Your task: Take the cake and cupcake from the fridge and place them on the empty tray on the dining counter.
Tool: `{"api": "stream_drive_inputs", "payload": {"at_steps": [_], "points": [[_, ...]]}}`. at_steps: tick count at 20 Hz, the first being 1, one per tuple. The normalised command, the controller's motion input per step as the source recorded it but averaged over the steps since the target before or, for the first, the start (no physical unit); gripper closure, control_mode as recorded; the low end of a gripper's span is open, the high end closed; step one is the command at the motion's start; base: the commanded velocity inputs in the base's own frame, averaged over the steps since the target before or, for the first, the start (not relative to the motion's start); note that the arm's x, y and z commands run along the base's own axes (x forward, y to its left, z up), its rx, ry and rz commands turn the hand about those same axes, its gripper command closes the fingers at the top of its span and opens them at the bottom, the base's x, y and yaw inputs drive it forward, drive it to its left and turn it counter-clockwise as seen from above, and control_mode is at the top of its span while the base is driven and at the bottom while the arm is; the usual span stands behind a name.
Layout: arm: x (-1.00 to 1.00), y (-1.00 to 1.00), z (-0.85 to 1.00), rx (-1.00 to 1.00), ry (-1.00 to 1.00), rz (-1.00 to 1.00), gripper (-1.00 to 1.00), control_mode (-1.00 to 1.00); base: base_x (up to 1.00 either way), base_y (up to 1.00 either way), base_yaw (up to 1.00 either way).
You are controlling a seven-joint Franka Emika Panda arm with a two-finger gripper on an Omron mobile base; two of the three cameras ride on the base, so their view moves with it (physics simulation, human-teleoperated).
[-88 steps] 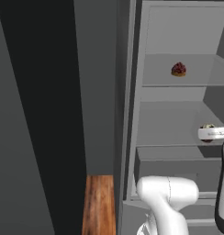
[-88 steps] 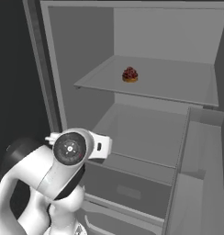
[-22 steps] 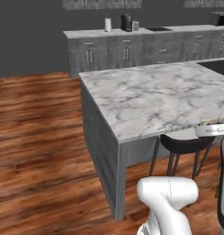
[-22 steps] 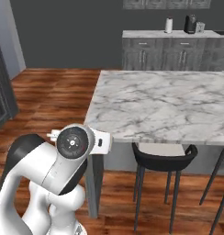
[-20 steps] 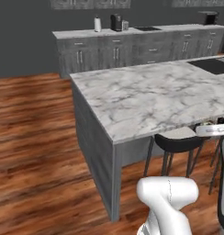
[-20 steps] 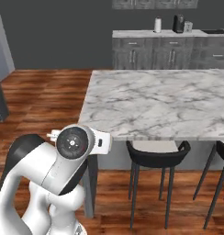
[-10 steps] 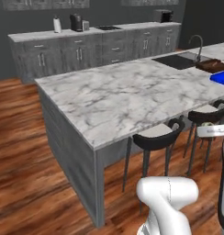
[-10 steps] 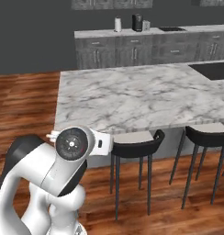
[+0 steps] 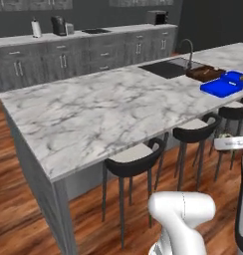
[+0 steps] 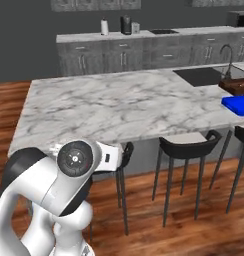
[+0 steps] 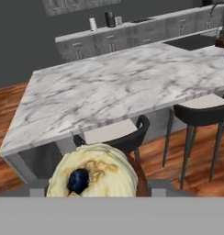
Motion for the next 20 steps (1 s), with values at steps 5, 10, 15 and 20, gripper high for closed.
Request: {"api": "stream_drive_inputs", "payload": {"at_steps": [5, 10, 15, 20], "points": [[0.00, 0.00, 0.00, 0.00, 0.00, 0.00, 1.00, 1.00, 0.33, -1.00, -0.02], [0.00, 0.00, 0.00, 0.00, 0.00, 0.00, 1.00, 1.00, 0.29, -1.00, 0.00], [0.00, 0.00, 0.00, 0.00, 0.00, 0.00, 1.00, 1.00, 0.29, -1.00, 0.00], [0.00, 0.00, 0.00, 0.00, 0.00, 0.00, 1.00, 1.00, 0.47, -1.00, 0.00]]}}
